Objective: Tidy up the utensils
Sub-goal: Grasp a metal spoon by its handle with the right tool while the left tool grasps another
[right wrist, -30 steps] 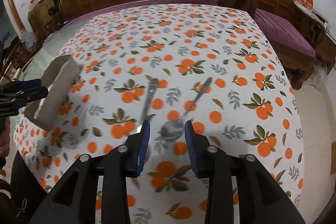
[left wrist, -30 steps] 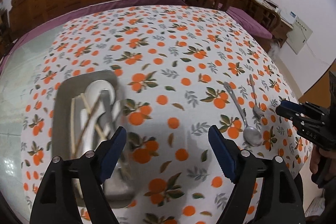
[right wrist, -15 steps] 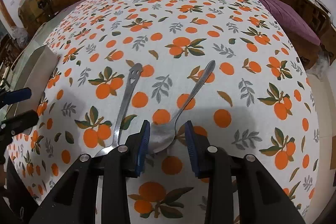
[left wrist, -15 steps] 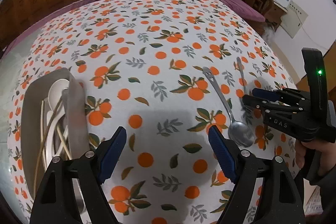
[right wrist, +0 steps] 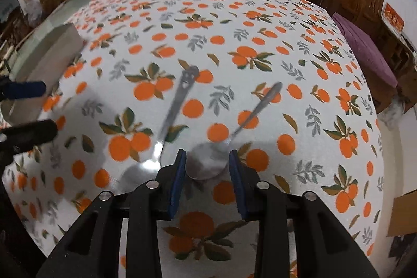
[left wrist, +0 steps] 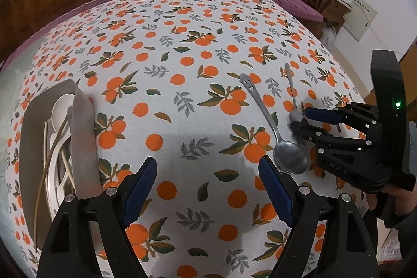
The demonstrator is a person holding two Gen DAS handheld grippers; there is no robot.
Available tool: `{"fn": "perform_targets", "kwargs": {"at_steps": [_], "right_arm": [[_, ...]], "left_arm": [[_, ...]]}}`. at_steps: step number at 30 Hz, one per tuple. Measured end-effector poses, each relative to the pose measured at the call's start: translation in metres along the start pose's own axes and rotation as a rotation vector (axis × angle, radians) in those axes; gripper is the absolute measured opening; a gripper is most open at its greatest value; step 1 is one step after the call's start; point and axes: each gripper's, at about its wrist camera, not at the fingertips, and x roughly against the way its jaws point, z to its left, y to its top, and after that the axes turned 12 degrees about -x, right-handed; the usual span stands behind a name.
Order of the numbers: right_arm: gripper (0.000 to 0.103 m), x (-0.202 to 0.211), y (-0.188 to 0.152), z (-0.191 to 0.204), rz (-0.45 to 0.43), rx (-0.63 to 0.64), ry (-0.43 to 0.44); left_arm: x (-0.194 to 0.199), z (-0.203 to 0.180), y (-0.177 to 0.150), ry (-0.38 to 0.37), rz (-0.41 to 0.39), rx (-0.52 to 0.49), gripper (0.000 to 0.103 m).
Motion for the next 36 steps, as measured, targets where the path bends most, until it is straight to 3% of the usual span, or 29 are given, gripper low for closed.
{"fn": "perform_targets", "kwargs": {"at_steps": [1,4,12,29,33,36], "right_arm": [[0.014,0.001,-0.001,-0.003,-0.002,0.001,-0.002],[0.003,0.005,-0.003,-0.012,-0.011,-0.009,0.007],[0.003,0.029,-0.013,-0.04,-0.06,-0.051,0.081],[0.003,0.054,-0.039,-0.072,-0.101,-0.087,0.13],[0.003,0.054,-0.04,-0.071,-0.102,-0.09,0.14],[0.003,0.055,-0.041,-0.068,-0.103,-0.087,0.145]], "left_arm": [[0.0,-0.002,0.0,0.001,0.001,-0.003,0.077],[-0.001,-0.006,0.001,0.004,0.008,-0.009,0.077],[-0.01,-0.024,0.007,0.002,0.029,-0.003,0.077],[-0.051,-0.07,0.025,0.002,0.079,0.05,0.077],[-0.064,-0.073,0.036,0.021,0.105,0.042,0.061],[-0.072,-0.075,0.042,0.042,0.124,0.025,0.055]]}}
